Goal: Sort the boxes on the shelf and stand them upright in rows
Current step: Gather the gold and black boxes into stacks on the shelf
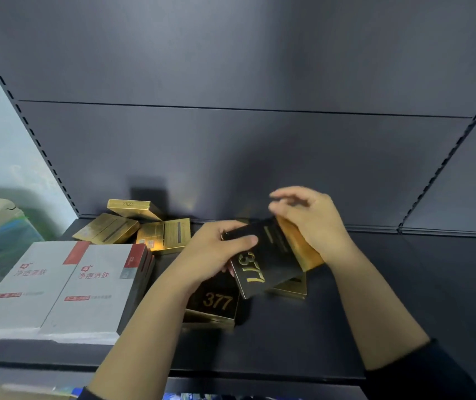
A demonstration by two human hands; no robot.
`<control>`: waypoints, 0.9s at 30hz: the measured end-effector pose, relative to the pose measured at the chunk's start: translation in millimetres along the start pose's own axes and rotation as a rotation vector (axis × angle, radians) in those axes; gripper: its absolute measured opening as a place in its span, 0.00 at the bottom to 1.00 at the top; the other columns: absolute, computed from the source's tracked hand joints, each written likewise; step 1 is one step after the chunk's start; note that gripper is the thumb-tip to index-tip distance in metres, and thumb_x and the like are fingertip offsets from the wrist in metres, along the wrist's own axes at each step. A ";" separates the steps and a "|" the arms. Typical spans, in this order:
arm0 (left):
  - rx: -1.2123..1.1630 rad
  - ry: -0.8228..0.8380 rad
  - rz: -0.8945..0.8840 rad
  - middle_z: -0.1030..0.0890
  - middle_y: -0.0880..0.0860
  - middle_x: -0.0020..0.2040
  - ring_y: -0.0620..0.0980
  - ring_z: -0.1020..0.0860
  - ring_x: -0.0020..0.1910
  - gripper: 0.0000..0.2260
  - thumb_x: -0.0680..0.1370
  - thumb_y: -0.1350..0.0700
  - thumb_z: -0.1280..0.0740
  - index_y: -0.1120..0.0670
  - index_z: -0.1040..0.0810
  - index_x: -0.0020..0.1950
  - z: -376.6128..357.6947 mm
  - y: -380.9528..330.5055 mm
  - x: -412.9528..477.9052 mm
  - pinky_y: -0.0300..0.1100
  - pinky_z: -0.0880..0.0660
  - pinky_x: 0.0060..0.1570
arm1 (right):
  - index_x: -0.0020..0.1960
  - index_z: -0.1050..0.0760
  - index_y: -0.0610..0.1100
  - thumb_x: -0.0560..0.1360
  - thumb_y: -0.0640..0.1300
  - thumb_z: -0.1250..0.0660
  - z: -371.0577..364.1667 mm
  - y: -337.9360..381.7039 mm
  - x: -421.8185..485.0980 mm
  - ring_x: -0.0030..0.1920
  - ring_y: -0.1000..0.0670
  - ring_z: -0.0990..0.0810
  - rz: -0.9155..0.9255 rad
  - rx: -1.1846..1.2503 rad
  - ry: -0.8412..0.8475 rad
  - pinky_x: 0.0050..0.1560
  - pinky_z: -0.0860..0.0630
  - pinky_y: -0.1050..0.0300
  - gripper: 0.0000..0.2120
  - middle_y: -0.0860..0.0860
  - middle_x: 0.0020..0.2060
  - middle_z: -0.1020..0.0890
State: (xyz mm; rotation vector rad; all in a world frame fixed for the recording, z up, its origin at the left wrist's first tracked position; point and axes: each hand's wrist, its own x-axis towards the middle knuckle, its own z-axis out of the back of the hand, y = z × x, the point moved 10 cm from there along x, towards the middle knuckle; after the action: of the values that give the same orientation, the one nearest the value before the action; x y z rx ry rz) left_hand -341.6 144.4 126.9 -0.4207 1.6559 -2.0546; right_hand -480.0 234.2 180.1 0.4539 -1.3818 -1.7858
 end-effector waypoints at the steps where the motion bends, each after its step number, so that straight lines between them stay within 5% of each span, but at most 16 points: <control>1: -0.041 -0.054 0.032 0.15 0.53 0.45 0.52 0.16 0.42 0.04 0.78 0.53 0.32 0.50 0.20 0.51 8.0 6.3 -0.5 0.41 0.22 0.36 | 0.51 0.19 0.52 0.75 0.47 0.30 11.2 -11.5 -0.6 0.47 0.56 0.18 -0.048 0.067 -0.103 0.45 0.24 0.66 0.05 0.55 0.45 0.17; 4: -0.395 -0.184 0.149 0.17 0.58 0.51 0.53 0.15 0.40 0.07 0.78 0.59 0.32 0.56 0.26 0.55 25.3 33.7 -4.0 0.39 0.20 0.31 | 0.57 0.24 0.47 0.78 0.46 0.34 30.2 -73.6 -5.3 0.52 0.48 0.20 -0.281 0.036 -0.257 0.50 0.25 0.57 0.08 0.49 0.52 0.19; 9: -0.560 -0.301 0.187 0.20 0.57 0.57 0.57 0.17 0.51 0.14 0.78 0.64 0.33 0.54 0.30 0.61 36.4 53.9 -8.2 0.44 0.17 0.38 | 0.78 0.50 0.41 0.73 0.64 0.35 -8.5 -172.0 -37.7 0.74 0.40 0.41 -0.732 -0.497 0.100 0.72 0.38 0.44 0.45 0.43 0.75 0.40; 14: -0.569 -0.381 0.185 0.21 0.56 0.55 0.55 0.16 0.49 0.13 0.78 0.64 0.34 0.51 0.30 0.58 43.1 62.9 -5.0 0.48 0.18 0.46 | 0.79 0.60 0.45 0.66 0.76 0.40 -47.7 -173.8 -38.6 0.76 0.39 0.48 -0.685 -0.836 0.152 0.73 0.45 0.41 0.55 0.41 0.78 0.49; 19: -0.555 -0.385 0.195 0.20 0.55 0.54 0.53 0.15 0.45 0.13 0.78 0.63 0.33 0.52 0.31 0.60 44.2 69.1 -4.0 0.43 0.17 0.40 | 0.77 0.53 0.48 0.65 0.62 0.29 -40.3 -163.8 -30.0 0.72 0.40 0.41 -0.647 -0.868 0.151 0.68 0.38 0.41 0.50 0.43 0.72 0.40; 21: -0.557 -0.410 0.187 0.20 0.55 0.54 0.54 0.17 0.48 0.11 0.79 0.62 0.34 0.50 0.30 0.57 47.7 70.4 -4.8 0.41 0.17 0.37 | 0.71 0.40 0.50 0.63 0.59 0.30 -28.9 -158.6 -34.0 0.66 0.43 0.31 -0.679 -0.629 0.173 0.60 0.31 0.46 0.40 0.45 0.64 0.31; 24: -0.549 -0.433 0.174 0.21 0.55 0.55 0.55 0.18 0.52 0.10 0.79 0.61 0.34 0.49 0.29 0.56 50.5 70.5 -4.5 0.41 0.18 0.36 | 0.47 0.26 0.44 0.70 0.53 0.38 -19.0 -130.5 -40.7 0.38 0.49 0.23 -0.691 0.195 0.154 0.37 0.29 0.58 0.13 0.46 0.37 0.22; 27: -0.553 -0.432 0.150 0.21 0.54 0.57 0.56 0.19 0.55 0.11 0.79 0.62 0.35 0.47 0.28 0.57 47.6 67.0 -2.8 0.44 0.19 0.40 | 0.61 0.25 0.36 0.75 0.49 0.45 -19.0 -96.8 -41.8 0.52 0.34 0.19 -0.615 0.826 0.197 0.46 0.21 0.44 0.23 0.34 0.54 0.19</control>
State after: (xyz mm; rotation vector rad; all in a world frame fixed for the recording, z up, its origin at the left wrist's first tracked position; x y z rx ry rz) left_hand -304.1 95.3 72.7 -0.8262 1.8798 -1.2581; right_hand -478.2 261.2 76.4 1.5847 -1.9306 -1.4550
